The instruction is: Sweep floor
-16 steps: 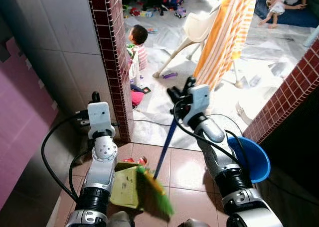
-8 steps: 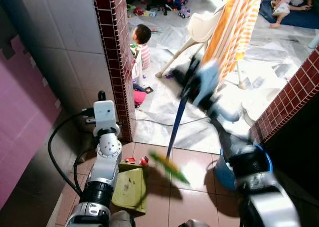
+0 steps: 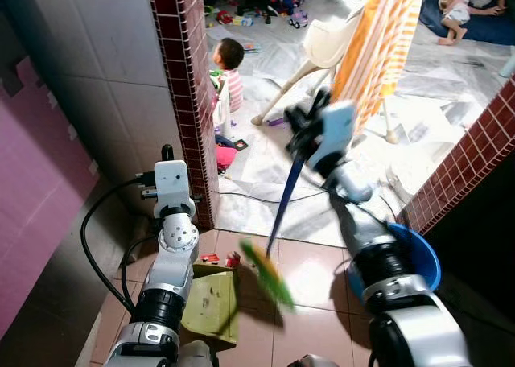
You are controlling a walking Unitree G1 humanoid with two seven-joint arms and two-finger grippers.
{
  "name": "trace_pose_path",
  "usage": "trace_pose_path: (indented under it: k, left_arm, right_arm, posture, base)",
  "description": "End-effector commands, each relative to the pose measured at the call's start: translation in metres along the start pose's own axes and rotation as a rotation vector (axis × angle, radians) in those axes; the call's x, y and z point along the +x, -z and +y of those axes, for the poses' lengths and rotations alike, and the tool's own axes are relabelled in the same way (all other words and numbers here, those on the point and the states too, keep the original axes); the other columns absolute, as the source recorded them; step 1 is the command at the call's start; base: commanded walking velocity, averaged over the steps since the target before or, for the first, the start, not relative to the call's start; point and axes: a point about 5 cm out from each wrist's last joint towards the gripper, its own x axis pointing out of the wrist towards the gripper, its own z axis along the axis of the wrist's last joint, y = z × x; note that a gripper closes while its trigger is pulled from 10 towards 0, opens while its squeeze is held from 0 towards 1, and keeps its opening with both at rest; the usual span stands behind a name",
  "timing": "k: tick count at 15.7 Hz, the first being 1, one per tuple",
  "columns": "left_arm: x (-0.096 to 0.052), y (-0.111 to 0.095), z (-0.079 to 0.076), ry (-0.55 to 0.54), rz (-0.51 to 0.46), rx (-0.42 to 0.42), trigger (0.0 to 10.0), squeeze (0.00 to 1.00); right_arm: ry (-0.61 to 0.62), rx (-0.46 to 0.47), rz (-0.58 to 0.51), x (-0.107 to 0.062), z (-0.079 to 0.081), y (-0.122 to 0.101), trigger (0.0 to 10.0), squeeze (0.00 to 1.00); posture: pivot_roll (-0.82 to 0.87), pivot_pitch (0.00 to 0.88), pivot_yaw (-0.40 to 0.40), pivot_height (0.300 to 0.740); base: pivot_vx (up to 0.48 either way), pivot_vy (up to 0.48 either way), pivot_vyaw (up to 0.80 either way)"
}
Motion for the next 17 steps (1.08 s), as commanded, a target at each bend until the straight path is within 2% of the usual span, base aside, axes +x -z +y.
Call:
trace_pose_path:
  k: [1, 2, 3, 5, 6, 8, 9, 10, 11, 12, 15, 17]
  left_arm:
    - [0.005, -0.011, -0.004, 0.019, -0.042, -0.007, 10.0, 0.00]
    - [0.006, -0.012, -0.005, 0.020, -0.045, -0.008, 10.0, 0.00]
    - [0.006, -0.014, -0.006, 0.019, -0.050, -0.009, 10.0, 0.00]
    - [0.007, -0.014, -0.003, 0.008, -0.054, -0.009, 10.0, 0.00]
    - [0.007, -0.014, -0.002, 0.006, -0.052, -0.010, 10.0, 0.00]
    - [0.007, -0.014, -0.002, 0.008, -0.053, -0.009, 10.0, 0.00]
    - [0.007, -0.018, -0.003, 0.008, -0.065, -0.010, 10.0, 0.00]
    - [0.007, -0.019, -0.003, 0.008, -0.067, -0.010, 10.0, 0.00]
    - [0.008, -0.023, 0.000, -0.012, -0.081, -0.004, 10.0, 0.00]
    - [0.009, -0.024, 0.003, -0.034, -0.083, 0.000, 10.0, 0.00]
    - [0.015, -0.027, 0.008, -0.081, -0.074, 0.048, 10.0, 0.00]
    - [0.024, -0.037, 0.003, -0.096, -0.086, 0.044, 10.0, 0.00]
  right_arm:
    - [0.025, 0.049, -0.024, 0.002, 0.001, -0.001, 10.0, 0.00]
    - [0.042, 0.158, 0.078, -0.004, 0.009, 0.025, 10.0, 0.00]
    - [0.032, 0.219, 0.146, -0.009, 0.019, 0.043, 10.0, 0.00]
    - [-0.050, 0.271, 0.153, -0.010, 0.033, 0.040, 10.0, 0.00]
    - [-0.068, 0.288, 0.144, -0.008, 0.034, 0.036, 10.0, 0.00]
    - [-0.150, 0.216, 0.074, -0.002, 0.035, 0.015, 10.0, 0.00]
    - [-0.161, 0.099, -0.035, 0.005, 0.026, -0.010, 10.0, 0.00]
    - [-0.160, 0.076, -0.057, 0.006, 0.025, -0.015, 10.0, 0.00]
    - [-0.143, 0.000, -0.173, 0.013, 0.014, -0.048, 10.0, 0.00]
    - [-0.131, -0.029, -0.221, 0.016, 0.009, -0.065, 10.0, 0.00]
    - [-0.106, -0.073, -0.277, 0.022, 0.000, -0.089, 10.0, 0.00]
    - [-0.075, -0.120, -0.306, 0.028, -0.007, -0.098, 10.0, 0.00]
  posture:
    - [-0.03, 0.000, 0.008, 0.740]
    - [-0.03, 0.000, 0.006, 0.740]
    - [-0.03, 0.000, 0.006, 0.740]
    - [-0.01, 0.000, 0.004, 0.740]
    - [-0.02, 0.000, 0.006, 0.740]
    - [-0.02, 0.000, 0.008, 0.740]
    - [-0.02, 0.000, 0.003, 0.740]
    - [-0.02, 0.000, 0.003, 0.740]
    - [-0.02, 0.002, -0.011, 0.740]
    - [-0.02, 0.027, -0.014, 0.740]
    - [-0.02, 0.105, -0.032, 0.740]
    - [-0.01, 0.129, -0.042, 0.740]
  base:
    - [0.000, 0.000, 0.00]
    - [0.000, 0.000, 0.00]
    - [0.000, 0.000, 0.00]
    - [0.000, 0.000, 0.00]
    - [0.000, 0.000, 0.00]
    - [0.000, 0.000, 0.00]
    - [0.000, 0.000, 0.00]
    - [0.000, 0.000, 0.00]
    - [0.000, 0.000, 0.00]
    - [0.000, 0.000, 0.00]
    - [0.000, 0.000, 0.00]
    - [0.000, 0.000, 0.00]
